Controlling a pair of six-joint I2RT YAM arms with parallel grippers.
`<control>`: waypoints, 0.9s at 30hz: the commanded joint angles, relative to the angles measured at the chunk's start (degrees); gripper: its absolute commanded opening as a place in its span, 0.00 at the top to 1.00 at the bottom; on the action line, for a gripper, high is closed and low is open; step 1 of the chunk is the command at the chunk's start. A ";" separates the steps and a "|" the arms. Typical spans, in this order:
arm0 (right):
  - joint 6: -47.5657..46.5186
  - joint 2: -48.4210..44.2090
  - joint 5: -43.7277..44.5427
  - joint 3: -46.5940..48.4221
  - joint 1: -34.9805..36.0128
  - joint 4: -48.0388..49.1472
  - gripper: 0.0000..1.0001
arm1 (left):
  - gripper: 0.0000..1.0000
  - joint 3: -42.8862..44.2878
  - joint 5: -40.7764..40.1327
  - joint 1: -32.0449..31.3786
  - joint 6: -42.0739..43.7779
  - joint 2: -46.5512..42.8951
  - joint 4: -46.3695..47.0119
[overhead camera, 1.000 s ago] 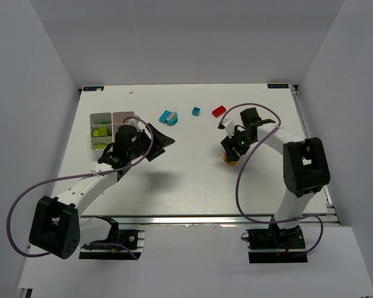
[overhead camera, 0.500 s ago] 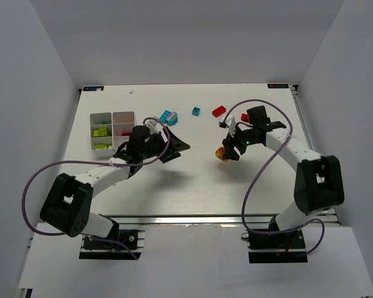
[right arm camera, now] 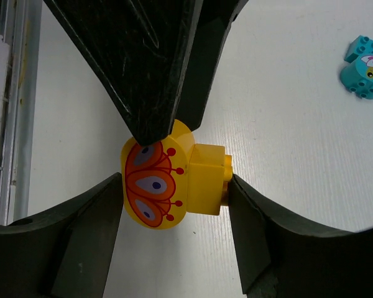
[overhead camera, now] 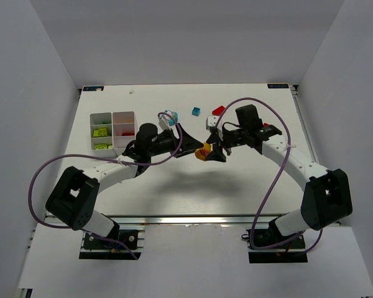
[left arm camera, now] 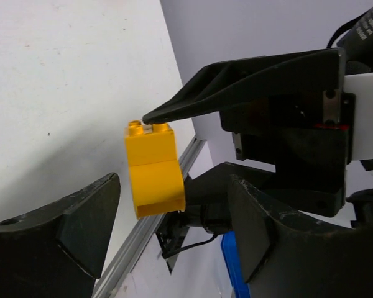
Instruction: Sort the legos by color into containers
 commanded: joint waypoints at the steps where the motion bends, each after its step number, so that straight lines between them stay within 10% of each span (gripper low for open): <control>1: 2.17 -0.67 -1.67 2.15 0.61 3.93 0.78 | 0.22 -0.24 2.68 -0.47 -1.27 -1.56 4.19; 18: 8.06 -1.90 0.52 2.32 2.01 9.64 0.73 | 0.45 2.13 4.36 -0.91 -0.13 1.25 0.15; 24: 7.72 -2.25 2.19 2.06 3.16 9.47 0.47 | 0.59 3.19 3.75 -0.91 1.71 1.43 -2.22; 26: 6.93 -2.51 2.98 1.71 3.51 9.30 0.11 | 0.70 3.71 3.13 -0.91 3.29 1.17 -3.10; 27: 6.23 -2.78 3.42 1.36 3.51 9.21 0.11 | 0.74 3.98 2.78 -0.91 3.99 0.73 -4.58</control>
